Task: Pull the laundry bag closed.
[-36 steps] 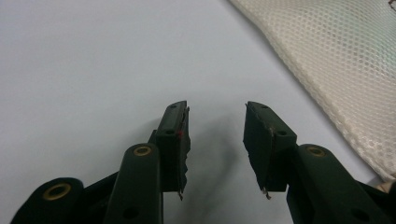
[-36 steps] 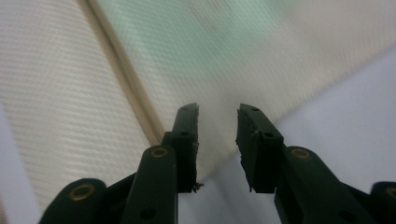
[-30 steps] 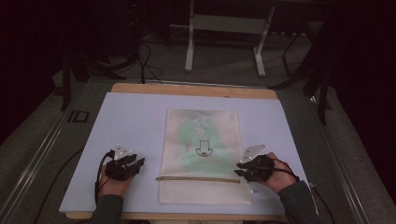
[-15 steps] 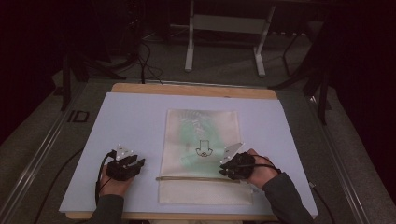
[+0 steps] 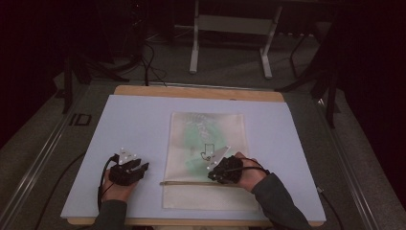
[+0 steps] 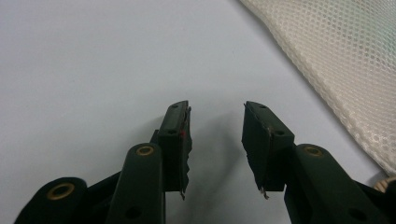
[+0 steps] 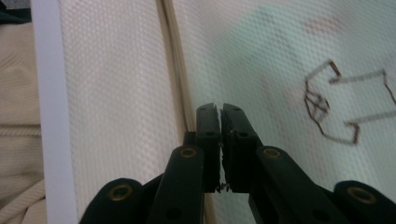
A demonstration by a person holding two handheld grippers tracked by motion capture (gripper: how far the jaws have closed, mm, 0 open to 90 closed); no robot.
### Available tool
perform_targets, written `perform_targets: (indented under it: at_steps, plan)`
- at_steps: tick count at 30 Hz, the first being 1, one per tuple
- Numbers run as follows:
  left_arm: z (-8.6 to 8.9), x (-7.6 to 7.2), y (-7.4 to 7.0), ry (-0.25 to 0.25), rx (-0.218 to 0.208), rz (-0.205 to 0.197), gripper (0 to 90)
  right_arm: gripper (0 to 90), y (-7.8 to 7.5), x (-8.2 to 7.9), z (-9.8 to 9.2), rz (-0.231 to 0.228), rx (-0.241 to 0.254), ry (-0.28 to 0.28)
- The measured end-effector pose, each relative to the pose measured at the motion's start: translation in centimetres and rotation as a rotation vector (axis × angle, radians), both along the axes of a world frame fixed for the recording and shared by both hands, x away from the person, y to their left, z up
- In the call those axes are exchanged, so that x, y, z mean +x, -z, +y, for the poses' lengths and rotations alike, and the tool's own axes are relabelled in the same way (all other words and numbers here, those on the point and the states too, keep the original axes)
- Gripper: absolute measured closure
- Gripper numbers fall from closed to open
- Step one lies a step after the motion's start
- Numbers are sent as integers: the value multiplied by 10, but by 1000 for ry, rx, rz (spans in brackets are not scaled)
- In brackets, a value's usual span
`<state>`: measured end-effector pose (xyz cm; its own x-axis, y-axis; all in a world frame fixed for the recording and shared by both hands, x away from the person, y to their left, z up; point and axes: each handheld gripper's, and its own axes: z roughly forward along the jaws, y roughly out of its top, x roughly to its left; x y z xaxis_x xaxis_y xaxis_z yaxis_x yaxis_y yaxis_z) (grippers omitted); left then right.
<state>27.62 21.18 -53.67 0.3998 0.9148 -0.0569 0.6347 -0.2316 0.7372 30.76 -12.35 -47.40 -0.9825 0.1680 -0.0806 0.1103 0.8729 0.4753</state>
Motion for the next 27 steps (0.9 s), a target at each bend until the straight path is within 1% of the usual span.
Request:
perform_targets:
  at_steps: [3, 6, 9, 13, 18, 19, 27]
  plan:
    - [0, 0, 0, 1, 0, -2, 609, 882, 1, -1, 12, 0, -8, -20]
    - [1, 0, 0, -3, -3, -2, 609, 900, 1, -2, 24, 0, -5, -42]
    - [1, 0, -1, -9, -5, -4, 609, 900, 3, -4, 35, -7, -7, -60]
    - [1, 1, -1, -8, -5, -5, 609, 900, 7, -5, 48, 5, -6, -81]
    - [2, 1, -1, -6, -7, -6, 610, 873, 9, -6, 61, 8, 6, -94]
    - [2, 1, -1, -6, -7, -6, 610, 873, 9, -6, 61, 8, 6, -94]
    - [2, 1, -1, -4, -10, -9, 610, 844, 10, -9, 83, 20, 11, -131]
